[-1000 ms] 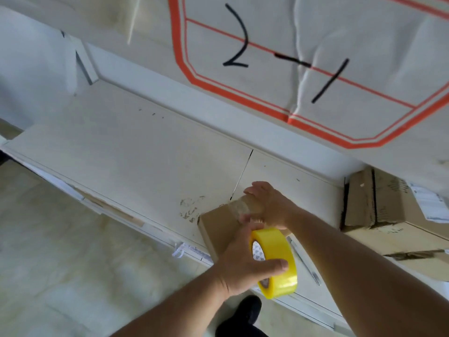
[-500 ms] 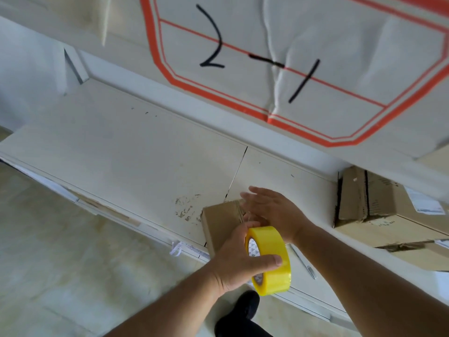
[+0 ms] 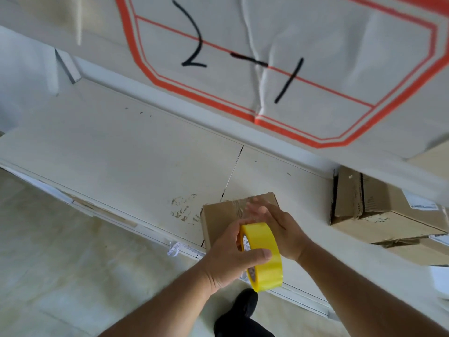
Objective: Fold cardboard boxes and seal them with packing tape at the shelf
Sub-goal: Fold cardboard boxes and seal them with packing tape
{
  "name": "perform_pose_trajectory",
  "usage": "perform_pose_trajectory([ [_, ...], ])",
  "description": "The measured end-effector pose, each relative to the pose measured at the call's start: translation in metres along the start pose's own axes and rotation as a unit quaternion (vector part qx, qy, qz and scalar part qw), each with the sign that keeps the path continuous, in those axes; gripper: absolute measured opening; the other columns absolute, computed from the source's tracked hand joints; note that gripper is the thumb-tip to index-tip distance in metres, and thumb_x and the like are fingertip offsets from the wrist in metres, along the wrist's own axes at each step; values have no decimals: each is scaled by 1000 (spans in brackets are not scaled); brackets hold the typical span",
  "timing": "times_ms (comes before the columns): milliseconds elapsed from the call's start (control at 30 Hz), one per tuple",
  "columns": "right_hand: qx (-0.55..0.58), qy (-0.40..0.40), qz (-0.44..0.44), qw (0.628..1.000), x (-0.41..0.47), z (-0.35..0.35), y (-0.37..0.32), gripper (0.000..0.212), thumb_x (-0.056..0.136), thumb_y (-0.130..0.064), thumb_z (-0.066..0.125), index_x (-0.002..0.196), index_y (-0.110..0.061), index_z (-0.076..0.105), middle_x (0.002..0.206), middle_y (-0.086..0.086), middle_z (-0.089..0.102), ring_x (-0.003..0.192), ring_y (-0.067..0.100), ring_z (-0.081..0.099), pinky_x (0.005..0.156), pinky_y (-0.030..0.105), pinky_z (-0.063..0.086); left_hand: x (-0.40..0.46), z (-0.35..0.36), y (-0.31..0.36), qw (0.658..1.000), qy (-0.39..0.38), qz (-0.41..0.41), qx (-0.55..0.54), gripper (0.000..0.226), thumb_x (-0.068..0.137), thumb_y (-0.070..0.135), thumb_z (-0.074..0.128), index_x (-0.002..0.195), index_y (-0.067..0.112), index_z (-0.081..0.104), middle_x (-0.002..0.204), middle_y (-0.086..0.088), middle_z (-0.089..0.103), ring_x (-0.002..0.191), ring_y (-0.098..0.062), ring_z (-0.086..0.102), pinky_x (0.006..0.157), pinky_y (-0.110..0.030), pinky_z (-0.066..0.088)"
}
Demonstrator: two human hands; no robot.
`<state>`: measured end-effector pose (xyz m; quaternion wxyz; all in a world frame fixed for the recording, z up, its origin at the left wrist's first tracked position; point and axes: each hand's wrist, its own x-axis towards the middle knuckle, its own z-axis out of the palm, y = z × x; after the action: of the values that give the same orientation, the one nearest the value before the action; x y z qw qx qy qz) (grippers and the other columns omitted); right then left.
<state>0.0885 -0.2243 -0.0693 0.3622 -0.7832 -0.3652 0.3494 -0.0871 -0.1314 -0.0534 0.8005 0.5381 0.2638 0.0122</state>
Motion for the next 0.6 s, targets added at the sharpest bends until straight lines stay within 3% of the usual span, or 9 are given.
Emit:
perform_pose_trajectory([
  [133,-60,-5,-8,998,-6,12,3,32,108,-40,34,126,-51,59,150,-4,57,147,-3,37,128,28,16,4,-3,-2,999,25,0,-38,76,61,36,89,129,24,57,119,-5,72,112,-18,69,91,-38,58],
  [200,7,13,25,1000,-10,14,-10,32,105,-46,35,114,-48,65,139,-4,66,137,5,53,125,36,30,3,-1,-2,998,33,-3,-49,75,60,37,88,127,25,58,115,-4,73,108,-16,70,91,-39,58],
  [267,96,57,42,993,-16,18,-11,38,102,-56,41,114,-37,72,122,-3,75,118,15,68,109,46,49,2,-1,1,998,30,-4,-52,76,61,36,87,129,23,57,114,-4,73,106,-15,70,90,-39,58],
  [367,107,61,47,991,-21,27,-18,46,102,-57,45,126,-28,70,120,-8,72,116,11,67,108,48,50,1,-1,2,998,21,4,-52,73,66,32,86,133,23,58,120,-6,71,109,-18,68,96,-44,58],
  [433,165,79,83,980,-22,22,-31,42,105,-55,47,117,-26,75,110,-2,75,103,11,70,99,39,54,1,-2,4,999,18,1,-51,72,69,32,86,135,24,57,123,-9,70,114,-23,68,99,-49,57],
  [533,211,91,106,967,-39,16,-38,32,109,-41,48,105,-33,79,99,5,79,94,26,73,87,43,58,0,-4,4,999,27,-10,-39,74,68,37,87,135,26,56,123,-11,70,117,-28,68,101,-54,55],
  [600,217,74,131,964,-58,16,-39,37,110,-41,46,101,-29,80,88,0,78,84,18,73,75,34,57,-2,-1,6,999,27,-16,-22,72,67,38,85,133,25,57,120,-9,72,115,-27,69,101,-54,56],
])
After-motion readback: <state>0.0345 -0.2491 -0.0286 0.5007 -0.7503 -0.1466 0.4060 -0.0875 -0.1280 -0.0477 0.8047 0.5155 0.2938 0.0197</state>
